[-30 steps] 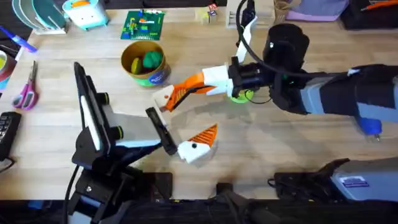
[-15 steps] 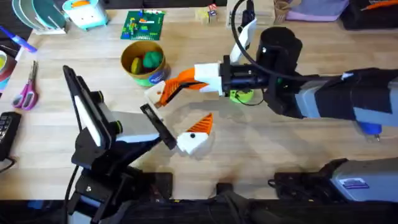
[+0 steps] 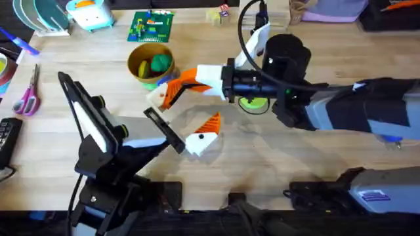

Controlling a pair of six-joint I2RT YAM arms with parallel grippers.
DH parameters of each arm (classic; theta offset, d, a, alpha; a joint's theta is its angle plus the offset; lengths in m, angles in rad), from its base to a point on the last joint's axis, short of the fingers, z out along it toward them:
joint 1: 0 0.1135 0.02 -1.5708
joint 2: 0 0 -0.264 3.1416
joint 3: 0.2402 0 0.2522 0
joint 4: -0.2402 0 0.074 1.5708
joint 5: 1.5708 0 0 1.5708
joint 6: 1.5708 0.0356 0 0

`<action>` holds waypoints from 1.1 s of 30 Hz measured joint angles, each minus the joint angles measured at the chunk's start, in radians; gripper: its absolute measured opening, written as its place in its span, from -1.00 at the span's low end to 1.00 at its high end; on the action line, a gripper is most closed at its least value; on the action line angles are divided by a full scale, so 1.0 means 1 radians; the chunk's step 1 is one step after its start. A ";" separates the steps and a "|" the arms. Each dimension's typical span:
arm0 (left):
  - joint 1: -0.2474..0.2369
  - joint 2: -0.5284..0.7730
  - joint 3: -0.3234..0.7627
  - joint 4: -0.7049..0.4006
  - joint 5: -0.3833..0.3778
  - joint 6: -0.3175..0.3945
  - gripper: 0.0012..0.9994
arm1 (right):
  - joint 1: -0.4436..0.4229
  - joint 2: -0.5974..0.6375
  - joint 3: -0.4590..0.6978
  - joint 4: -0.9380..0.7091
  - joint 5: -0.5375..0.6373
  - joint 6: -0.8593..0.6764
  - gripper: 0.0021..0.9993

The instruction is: Pick up the gripper from the table and insert it into the empty holder that is missing its gripper. Then pick up a screw, insert it into the mounting hole, and use the screwdriver to tighten it. Finally, clean up the table by picking up the vegetable and placing it into the bucket.

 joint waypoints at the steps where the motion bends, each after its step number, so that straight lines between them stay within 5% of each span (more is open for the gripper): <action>1: 0.000 0.000 0.000 0.000 -0.003 0.000 0.98 | 0.003 0.000 0.000 0.000 0.007 0.002 -0.98; 33: 0.000 0.000 0.000 0.001 -0.063 -0.003 0.98 | 0.069 0.000 0.000 0.003 0.079 0.006 -0.98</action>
